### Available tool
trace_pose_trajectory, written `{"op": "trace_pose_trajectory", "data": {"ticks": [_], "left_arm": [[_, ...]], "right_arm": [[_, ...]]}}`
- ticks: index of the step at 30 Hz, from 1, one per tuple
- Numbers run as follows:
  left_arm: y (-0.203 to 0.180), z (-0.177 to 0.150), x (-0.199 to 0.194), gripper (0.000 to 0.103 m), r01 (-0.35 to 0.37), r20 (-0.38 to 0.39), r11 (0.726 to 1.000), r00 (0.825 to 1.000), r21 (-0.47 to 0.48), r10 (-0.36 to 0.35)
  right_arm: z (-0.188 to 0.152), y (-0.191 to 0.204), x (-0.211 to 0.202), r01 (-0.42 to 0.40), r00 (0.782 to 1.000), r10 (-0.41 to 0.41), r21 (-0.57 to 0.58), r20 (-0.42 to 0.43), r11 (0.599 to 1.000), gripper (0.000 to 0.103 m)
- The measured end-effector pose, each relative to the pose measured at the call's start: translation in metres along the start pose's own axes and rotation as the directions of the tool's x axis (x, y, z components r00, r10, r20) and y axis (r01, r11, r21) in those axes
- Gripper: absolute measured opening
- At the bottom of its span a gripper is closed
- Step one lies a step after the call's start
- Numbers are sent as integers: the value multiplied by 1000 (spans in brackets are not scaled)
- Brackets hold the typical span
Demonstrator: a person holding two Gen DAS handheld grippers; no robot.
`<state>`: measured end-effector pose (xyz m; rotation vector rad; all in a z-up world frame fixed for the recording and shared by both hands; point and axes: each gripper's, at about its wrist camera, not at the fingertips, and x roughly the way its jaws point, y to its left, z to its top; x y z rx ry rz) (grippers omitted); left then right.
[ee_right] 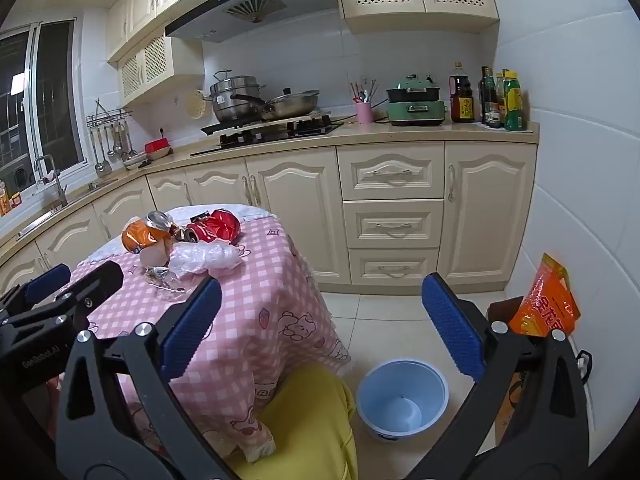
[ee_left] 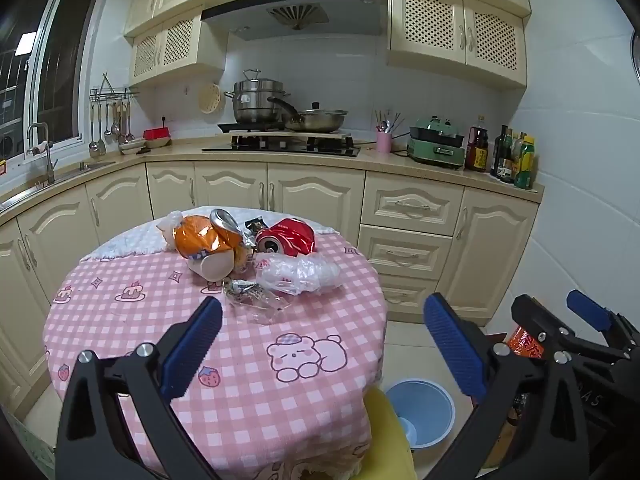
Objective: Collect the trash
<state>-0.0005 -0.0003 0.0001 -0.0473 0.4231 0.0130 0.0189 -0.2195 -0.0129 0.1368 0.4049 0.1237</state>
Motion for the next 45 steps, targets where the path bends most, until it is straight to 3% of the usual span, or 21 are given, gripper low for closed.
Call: {"op": "trace_pose_trajectory", "data": {"ticks": [45], "left_arm": [[0, 1, -13, 99, 8, 20, 1000, 1000, -12, -8]], "right_arm": [[-7, 9, 3, -26, 999, 26, 17, -28, 1000, 98]]}}
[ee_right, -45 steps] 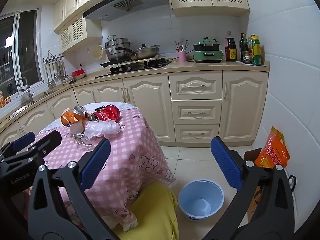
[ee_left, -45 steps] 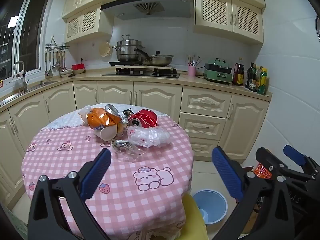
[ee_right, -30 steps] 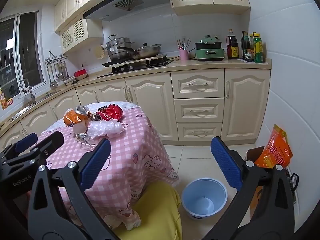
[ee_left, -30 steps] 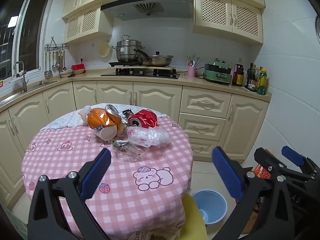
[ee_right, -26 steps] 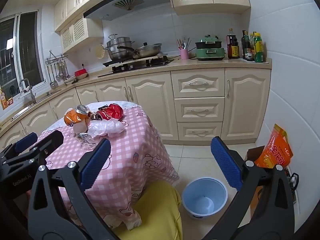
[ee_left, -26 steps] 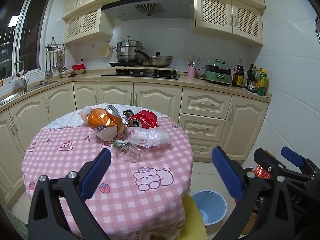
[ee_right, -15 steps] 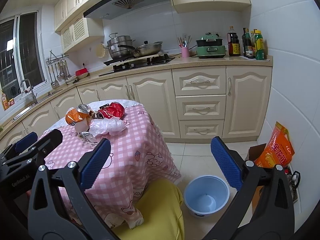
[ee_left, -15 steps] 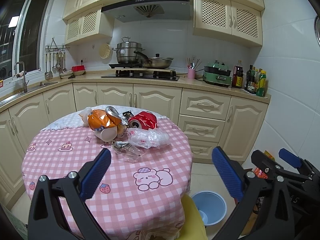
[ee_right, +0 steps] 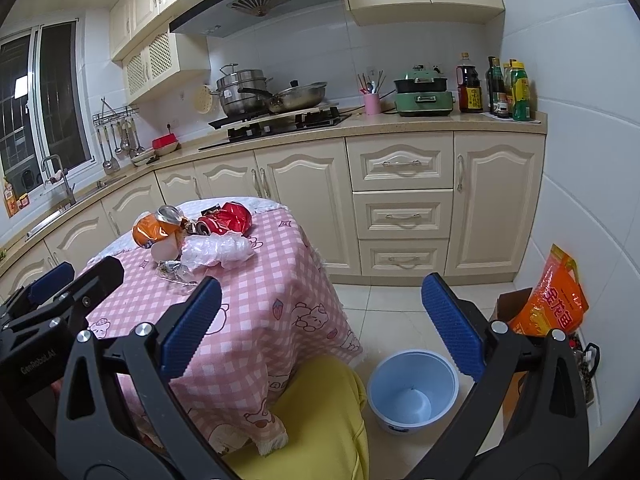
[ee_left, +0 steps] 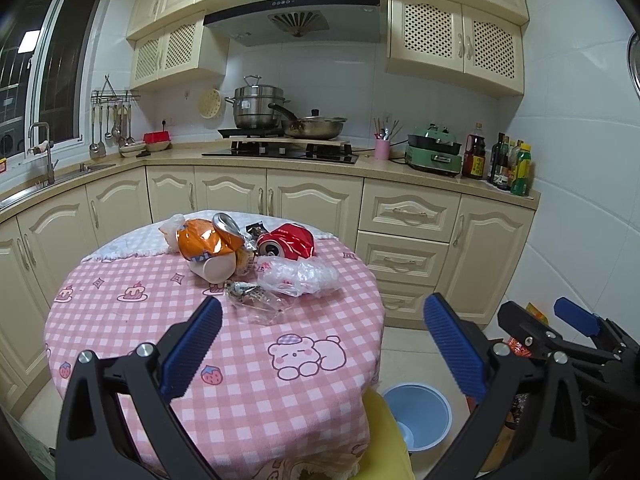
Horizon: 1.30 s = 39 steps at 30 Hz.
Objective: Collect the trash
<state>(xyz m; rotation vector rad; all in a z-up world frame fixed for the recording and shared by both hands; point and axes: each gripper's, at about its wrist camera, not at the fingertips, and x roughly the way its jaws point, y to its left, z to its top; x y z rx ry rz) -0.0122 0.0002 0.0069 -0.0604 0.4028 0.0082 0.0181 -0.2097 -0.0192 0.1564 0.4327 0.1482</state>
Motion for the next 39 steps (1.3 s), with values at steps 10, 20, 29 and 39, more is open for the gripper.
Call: {"op": "trace_pose_trajectory", "data": {"ticks": [10, 20, 29, 39], "left_arm": [[3, -2, 0, 99, 6, 2, 1000, 1000, -10, -6], [7, -4, 5, 99, 6, -16, 1000, 1000, -25, -6], [8, -5, 8, 99, 3, -20, 1000, 1000, -27, -3], [10, -6, 8, 99, 2, -22, 1000, 1000, -27, -3]], "right_arm": [[-2, 5, 0, -1, 1000, 0, -16, -11, 1000, 98], [0, 5, 2, -9, 1000, 8, -28, -24, 1000, 98], [1, 4, 5, -13, 999, 12, -25, -34, 1000, 98], [1, 5, 8, -13, 999, 12, -26, -44, 1000, 98]]}}
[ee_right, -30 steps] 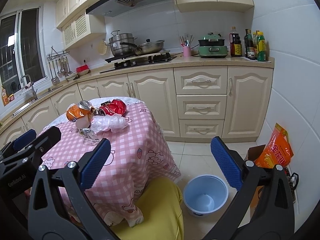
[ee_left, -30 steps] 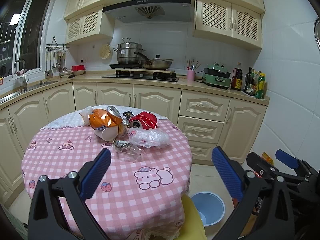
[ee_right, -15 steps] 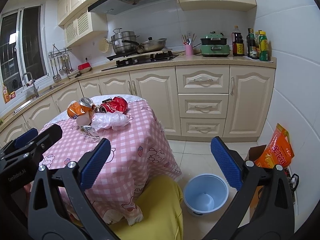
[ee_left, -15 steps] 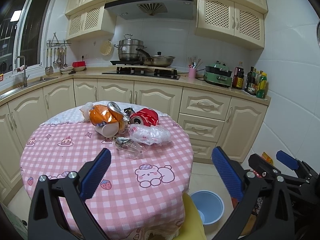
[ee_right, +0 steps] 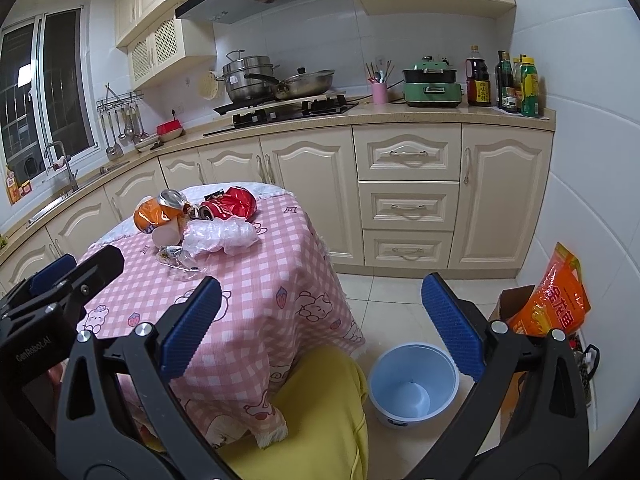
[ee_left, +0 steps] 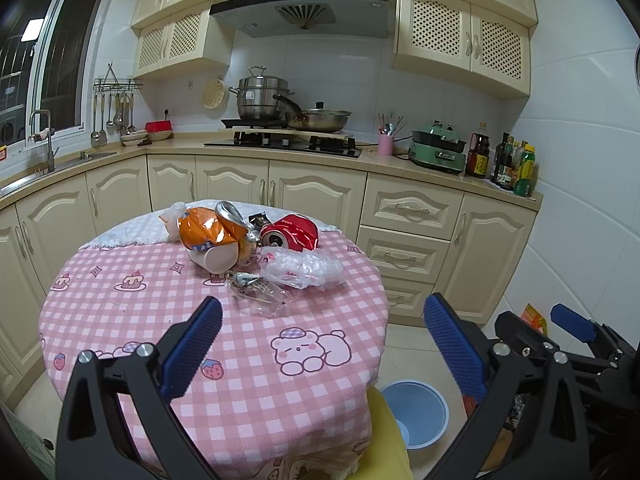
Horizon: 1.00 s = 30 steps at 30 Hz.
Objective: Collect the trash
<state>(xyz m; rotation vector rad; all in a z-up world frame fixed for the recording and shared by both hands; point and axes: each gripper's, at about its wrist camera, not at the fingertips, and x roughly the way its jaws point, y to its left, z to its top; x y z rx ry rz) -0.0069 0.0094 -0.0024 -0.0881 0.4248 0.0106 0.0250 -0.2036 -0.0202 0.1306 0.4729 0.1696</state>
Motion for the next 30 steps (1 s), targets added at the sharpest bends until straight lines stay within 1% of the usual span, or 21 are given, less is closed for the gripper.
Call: {"op": "trace_pose_trajectory", "data": {"ticks": [11, 17, 22, 26, 30], "left_arm": [[3, 1, 4, 99, 5, -6, 1000, 1000, -6, -5], [9, 2, 9, 99, -9, -18, 1000, 1000, -20, 9], [19, 2, 15, 99, -26, -28, 999, 999, -43, 25], [30, 2, 25, 99, -42, -51, 997, 998, -68, 38], [42, 2, 37, 99, -60, -80, 994, 995, -87, 53]], "right_arm": [[0, 2, 8, 1, 1000, -1, 7, -20, 1000, 98], [1, 7, 15, -11, 999, 11, 3, -43, 1000, 98], [4, 16, 29, -28, 997, 27, -9, -74, 1000, 98], [4, 24, 43, -39, 994, 37, -15, -106, 999, 98], [7, 35, 65, -56, 986, 54, -8, -158, 998, 98]]}}
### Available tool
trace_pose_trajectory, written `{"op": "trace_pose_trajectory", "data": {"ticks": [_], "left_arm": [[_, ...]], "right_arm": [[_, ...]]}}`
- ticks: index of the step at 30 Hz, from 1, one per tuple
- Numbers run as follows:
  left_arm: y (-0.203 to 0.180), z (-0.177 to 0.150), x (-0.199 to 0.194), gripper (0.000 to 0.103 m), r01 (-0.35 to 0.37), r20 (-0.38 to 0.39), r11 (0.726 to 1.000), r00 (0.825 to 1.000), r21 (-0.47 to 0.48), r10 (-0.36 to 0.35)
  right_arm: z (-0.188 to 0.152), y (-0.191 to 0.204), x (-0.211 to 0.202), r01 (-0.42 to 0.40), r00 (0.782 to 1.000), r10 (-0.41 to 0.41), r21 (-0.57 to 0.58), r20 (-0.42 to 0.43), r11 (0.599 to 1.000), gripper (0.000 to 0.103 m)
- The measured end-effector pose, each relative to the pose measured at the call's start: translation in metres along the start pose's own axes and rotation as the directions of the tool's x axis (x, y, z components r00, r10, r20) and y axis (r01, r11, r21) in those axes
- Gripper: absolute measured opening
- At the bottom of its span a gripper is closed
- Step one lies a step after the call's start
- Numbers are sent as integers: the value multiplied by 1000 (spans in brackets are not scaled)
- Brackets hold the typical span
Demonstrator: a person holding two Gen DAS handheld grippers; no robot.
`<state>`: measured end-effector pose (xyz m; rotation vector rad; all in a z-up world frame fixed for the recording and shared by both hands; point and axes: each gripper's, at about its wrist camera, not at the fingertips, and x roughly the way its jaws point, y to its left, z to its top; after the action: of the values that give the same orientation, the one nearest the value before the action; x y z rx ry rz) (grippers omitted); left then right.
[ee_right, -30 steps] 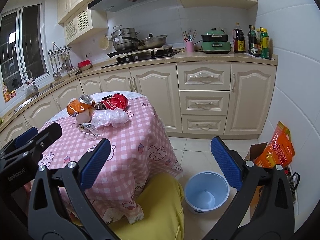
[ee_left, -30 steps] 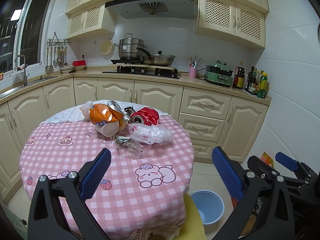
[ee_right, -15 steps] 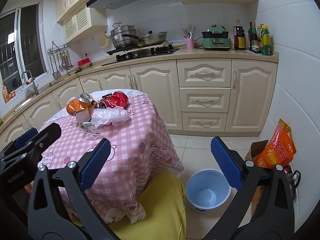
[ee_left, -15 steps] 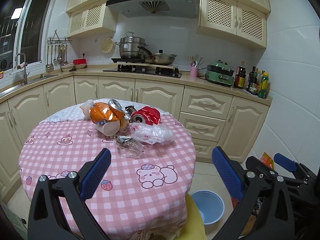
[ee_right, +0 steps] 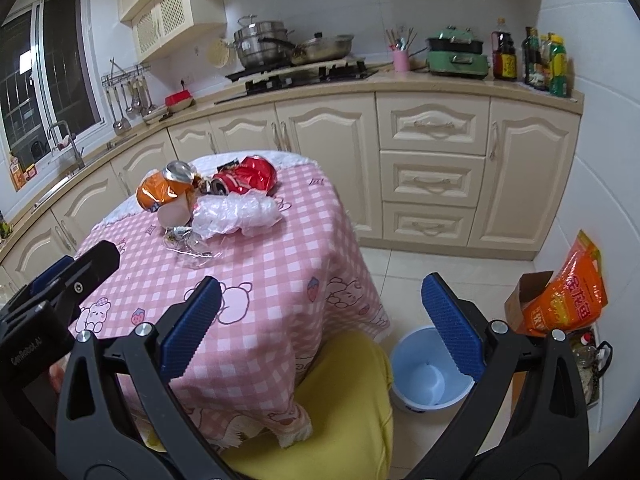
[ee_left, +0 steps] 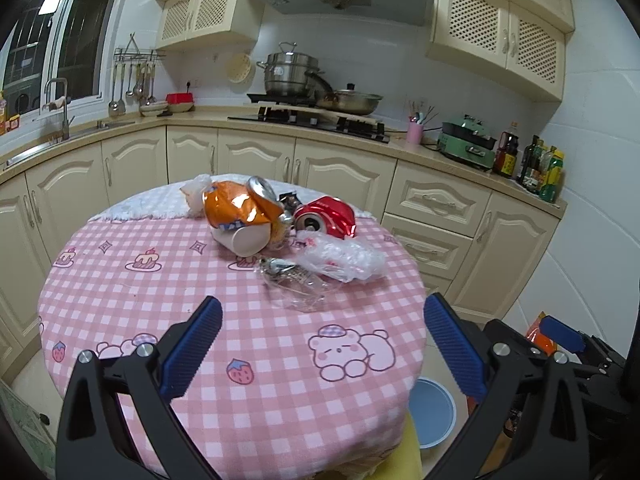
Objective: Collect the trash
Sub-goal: 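Grasp the clear plastic bag with the right tool while the left tool grasps the clear wrapper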
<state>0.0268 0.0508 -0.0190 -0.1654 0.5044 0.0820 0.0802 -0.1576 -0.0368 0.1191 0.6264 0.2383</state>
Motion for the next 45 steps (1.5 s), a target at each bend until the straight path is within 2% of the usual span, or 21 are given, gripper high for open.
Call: {"op": "trace_pose_trajectory", "data": {"ticks": [6, 9, 15, 20, 23, 28, 35, 37, 40, 43, 45], "left_arm": [[26, 7, 19, 99, -39, -33, 998, 999, -48, 37], [39, 11, 27, 99, -32, -47, 996, 999, -80, 28], [62, 19, 60, 98, -35, -137, 990, 990, -136, 16], [73, 24, 79, 98, -52, -179, 988, 983, -147, 25], [81, 26, 90, 98, -45, -211, 985, 977, -167, 9], [87, 27, 107, 98, -29, -261, 983, 965, -183, -21], [93, 27, 122, 98, -6, -300, 976, 952, -217, -61], [94, 28, 125, 98, 0, -303, 974, 951, -225, -69], [93, 30, 131, 98, 10, -312, 973, 946, -231, -83], [90, 31, 140, 98, 26, -332, 966, 936, -256, -113], [87, 31, 145, 98, 37, -348, 962, 928, -271, -133]], "right_arm": [[16, 17, 33, -14, 999, 13, -4, -46, 1000, 98], [25, 23, 49, -19, 997, 20, 3, -78, 1000, 98], [45, 35, 83, -60, 990, 63, 30, -123, 998, 98], [58, 48, 118, -92, 982, 96, 31, -162, 995, 98], [65, 59, 138, -116, 973, 118, 23, -198, 993, 98], [70, 71, 167, -99, 964, 103, 30, -243, 995, 98], [71, 76, 195, -115, 948, 142, 108, -286, 987, 98], [70, 78, 197, -125, 946, 149, 102, -286, 987, 87], [71, 77, 194, -120, 954, 145, 108, -261, 987, 80], [72, 71, 185, -105, 961, 130, 112, -244, 988, 74], [72, 68, 173, -72, 971, 90, 87, -222, 994, 73]]}}
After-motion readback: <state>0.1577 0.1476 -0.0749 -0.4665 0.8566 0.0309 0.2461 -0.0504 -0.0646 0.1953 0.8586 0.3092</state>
